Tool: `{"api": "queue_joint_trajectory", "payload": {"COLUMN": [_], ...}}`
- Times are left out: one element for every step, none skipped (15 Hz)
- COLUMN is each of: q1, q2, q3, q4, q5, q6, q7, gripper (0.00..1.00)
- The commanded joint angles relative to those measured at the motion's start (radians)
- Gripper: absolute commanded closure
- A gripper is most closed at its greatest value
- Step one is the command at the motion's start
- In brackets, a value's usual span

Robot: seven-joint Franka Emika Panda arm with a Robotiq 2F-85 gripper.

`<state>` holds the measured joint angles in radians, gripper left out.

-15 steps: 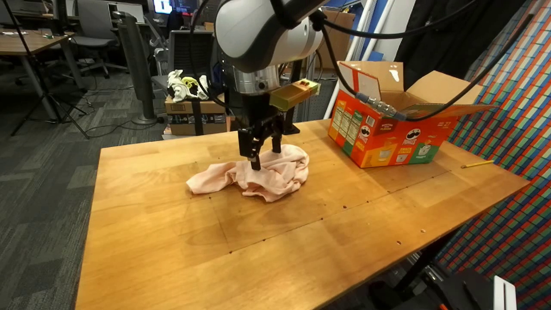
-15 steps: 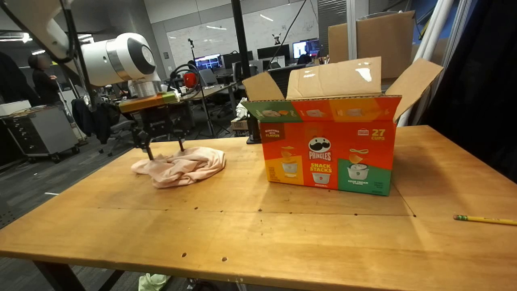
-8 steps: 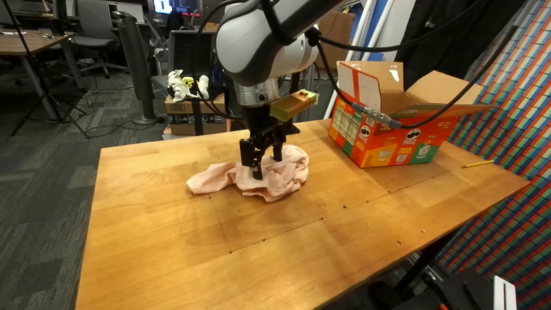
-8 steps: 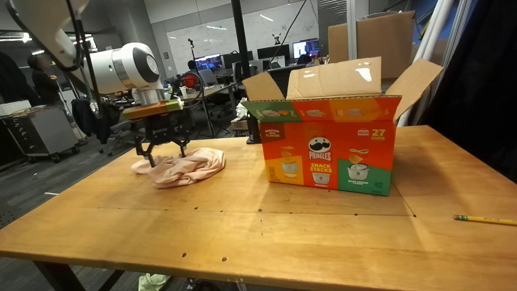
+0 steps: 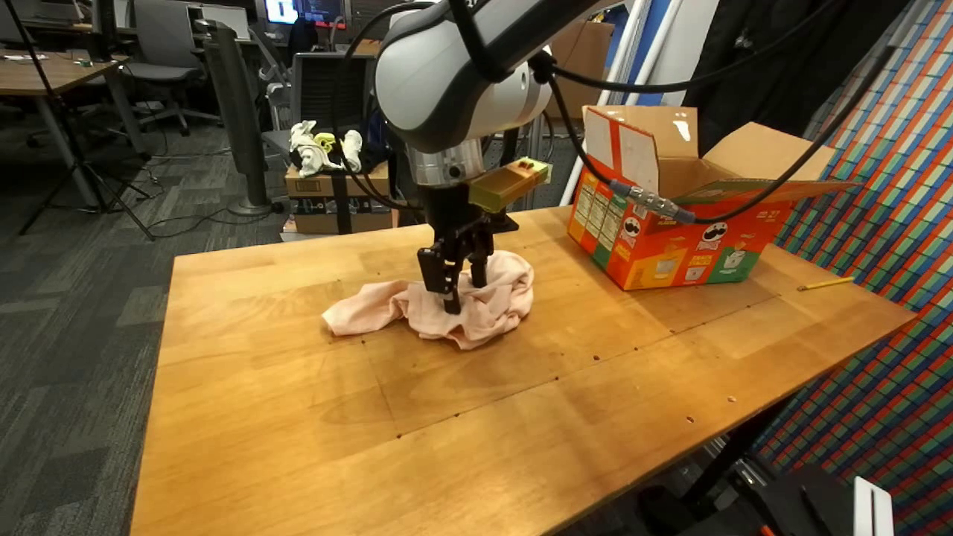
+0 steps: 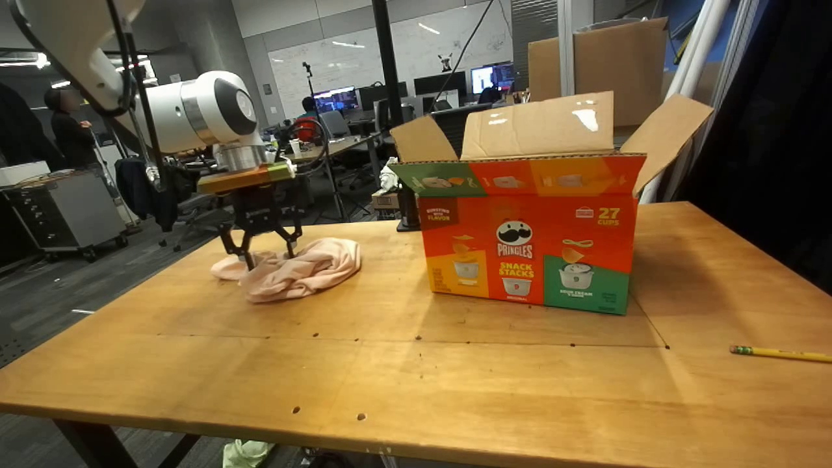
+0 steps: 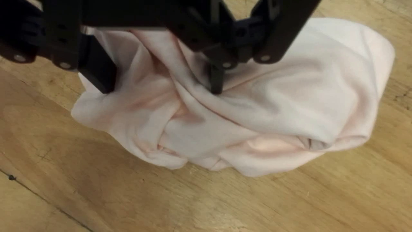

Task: Pick up the pink shirt, then place it in the box

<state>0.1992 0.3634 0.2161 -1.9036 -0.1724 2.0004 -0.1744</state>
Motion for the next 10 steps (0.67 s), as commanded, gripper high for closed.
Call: {"api": "queue_joint_trajectory", "payload": {"q1": [0.005, 0.005, 0.005, 0.005, 0.006, 0.007, 0.007, 0.008, 0.010, 0.011], "q2": [-0.034, -0.037, -0.039, -0.041, -0.043, -0.045, -0.048, -0.051, -0.056, -0.060], "q3": [-0.009, -0.011, -0.011, -0.013, -0.014, -0.015, -0.016, -0.017, -0.017, -0.017], "q4": [-0.026, -0.028, -0.028, -0.027, -0.026, -0.025, -0.025, -0.025, -0.024, -0.023], "q5": [-0.009, -0.010, -0.010, -0.012, -0.013, -0.015, -0.016, -0.019, -0.021, -0.024], "q6": [0.006, 0.006, 0.005, 0.004, 0.002, -0.001, -0.004, -0.007, -0.011, -0.015], "q7": [-0.013, -0.011, -0.011, -0.009, -0.008, -0.006, -0.005, -0.005, -0.004, -0.002], "gripper": [0.55, 0.62, 0.70, 0.77, 0.84, 0.93, 0.97, 1.00, 1.00, 1.00]}}
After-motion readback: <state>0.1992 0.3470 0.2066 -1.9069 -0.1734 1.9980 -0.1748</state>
